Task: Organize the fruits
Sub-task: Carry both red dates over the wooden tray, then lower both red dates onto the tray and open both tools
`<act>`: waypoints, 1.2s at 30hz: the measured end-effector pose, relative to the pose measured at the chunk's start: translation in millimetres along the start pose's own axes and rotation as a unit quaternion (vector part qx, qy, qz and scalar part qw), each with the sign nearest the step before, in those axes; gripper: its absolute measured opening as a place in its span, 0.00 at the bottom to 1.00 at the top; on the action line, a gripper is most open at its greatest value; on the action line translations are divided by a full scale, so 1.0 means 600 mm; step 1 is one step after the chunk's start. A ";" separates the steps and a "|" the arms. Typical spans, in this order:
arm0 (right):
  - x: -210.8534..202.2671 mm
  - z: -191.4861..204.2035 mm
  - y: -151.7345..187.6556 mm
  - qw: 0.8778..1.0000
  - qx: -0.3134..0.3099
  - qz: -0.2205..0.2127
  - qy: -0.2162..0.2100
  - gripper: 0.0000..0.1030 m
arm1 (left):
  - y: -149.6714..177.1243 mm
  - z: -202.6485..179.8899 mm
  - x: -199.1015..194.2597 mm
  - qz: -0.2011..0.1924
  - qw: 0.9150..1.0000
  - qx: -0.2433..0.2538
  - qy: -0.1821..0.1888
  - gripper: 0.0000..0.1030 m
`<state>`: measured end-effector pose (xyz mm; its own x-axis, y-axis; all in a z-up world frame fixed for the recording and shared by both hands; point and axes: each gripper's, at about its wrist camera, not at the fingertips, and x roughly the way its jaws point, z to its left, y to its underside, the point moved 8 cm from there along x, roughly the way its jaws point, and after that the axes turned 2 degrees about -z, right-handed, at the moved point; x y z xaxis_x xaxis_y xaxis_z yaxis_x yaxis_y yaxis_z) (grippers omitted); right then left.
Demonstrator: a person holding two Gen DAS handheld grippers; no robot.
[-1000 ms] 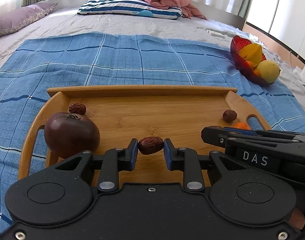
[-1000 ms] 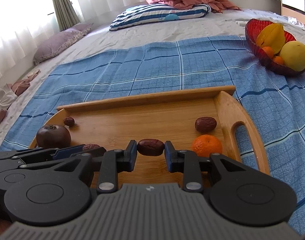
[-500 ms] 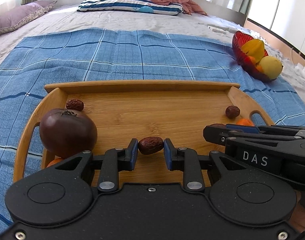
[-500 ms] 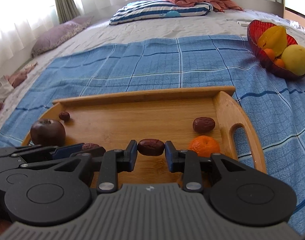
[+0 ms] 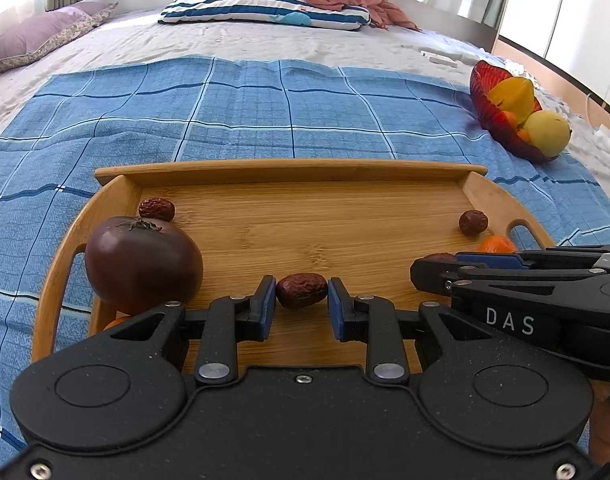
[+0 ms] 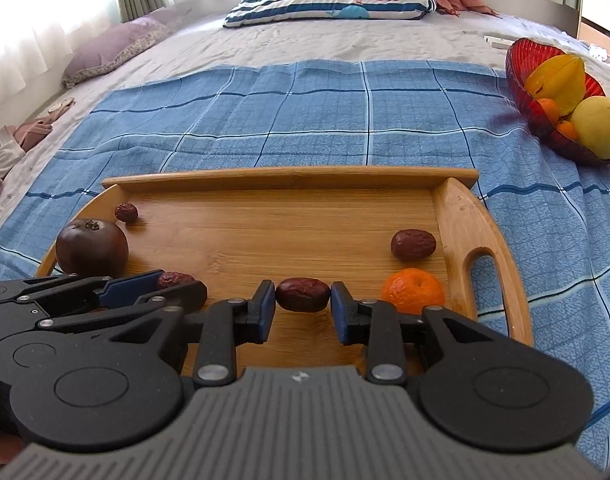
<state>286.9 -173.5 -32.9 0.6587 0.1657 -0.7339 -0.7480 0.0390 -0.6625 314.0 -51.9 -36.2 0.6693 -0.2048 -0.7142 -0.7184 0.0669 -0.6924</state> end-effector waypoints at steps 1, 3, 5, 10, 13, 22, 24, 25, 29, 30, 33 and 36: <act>0.000 0.000 0.000 1.000 0.000 0.000 -0.001 0.37 | 0.000 0.000 0.000 0.000 1.000 0.000 0.000 0.25; 0.000 0.000 0.000 1.000 -0.002 0.000 -0.001 0.37 | 0.000 0.000 0.000 0.000 1.000 0.000 0.000 0.25; -0.001 0.001 0.001 1.000 -0.003 0.001 -0.001 0.37 | 0.000 0.000 0.000 0.000 1.000 -0.001 0.001 0.25; 0.000 0.002 0.002 1.000 -0.008 0.000 0.002 0.37 | 0.001 -0.002 0.000 -0.001 1.000 0.003 -0.001 0.25; 0.000 0.003 0.002 1.000 -0.010 -0.002 0.002 0.37 | 0.001 -0.002 0.000 -0.002 1.000 0.003 -0.001 0.25; -0.002 0.002 0.003 1.000 -0.011 -0.005 0.000 0.38 | 0.000 0.000 0.000 -0.001 1.000 -0.002 0.001 0.27; -0.002 0.002 0.003 1.000 -0.010 -0.005 0.000 0.39 | 0.000 0.001 0.000 -0.001 1.000 -0.003 0.001 0.27; -0.002 0.002 0.003 1.000 -0.010 -0.005 0.000 0.39 | -0.001 0.002 0.000 -0.001 1.000 -0.003 0.002 0.27; -0.003 -0.002 0.003 1.000 -0.006 -0.008 0.001 0.49 | -0.001 0.007 0.000 -0.001 1.000 -0.008 -0.005 0.36; -0.003 -0.003 0.002 1.000 -0.005 -0.008 0.001 0.50 | -0.002 0.008 0.000 -0.002 1.000 -0.009 -0.005 0.38; -0.004 -0.004 0.001 1.000 -0.003 -0.010 -0.001 0.52 | -0.001 0.012 -0.001 -0.003 1.000 -0.011 -0.007 0.39; -0.004 -0.003 0.001 1.000 -0.002 -0.011 -0.002 0.53 | -0.001 0.013 -0.001 -0.002 1.000 -0.012 -0.007 0.39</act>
<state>284.8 -175.8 -31.6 0.6748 0.1681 -0.7186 -0.7329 0.0385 -0.6792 315.6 -44.3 -36.3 0.6753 -0.1907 -0.7125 -0.7193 0.0431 -0.6933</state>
